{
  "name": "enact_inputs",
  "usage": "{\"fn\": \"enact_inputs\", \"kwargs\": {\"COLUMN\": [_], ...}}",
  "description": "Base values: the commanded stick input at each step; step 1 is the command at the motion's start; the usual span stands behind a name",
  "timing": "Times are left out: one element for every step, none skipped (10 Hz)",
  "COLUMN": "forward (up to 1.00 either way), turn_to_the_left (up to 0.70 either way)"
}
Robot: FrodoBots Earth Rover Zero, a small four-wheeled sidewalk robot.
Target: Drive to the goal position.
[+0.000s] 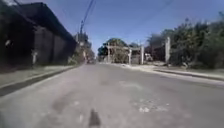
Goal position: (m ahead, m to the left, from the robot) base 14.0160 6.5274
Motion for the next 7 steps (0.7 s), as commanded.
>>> {"fn": "enact_inputs", "kwargs": {"forward": [1.00, 1.00, 1.00, 1.00, 1.00, 1.00, 1.00], "turn_to_the_left": [0.00, 0.00, 0.00, 0.00, 0.00, 0.00, 0.00]}}
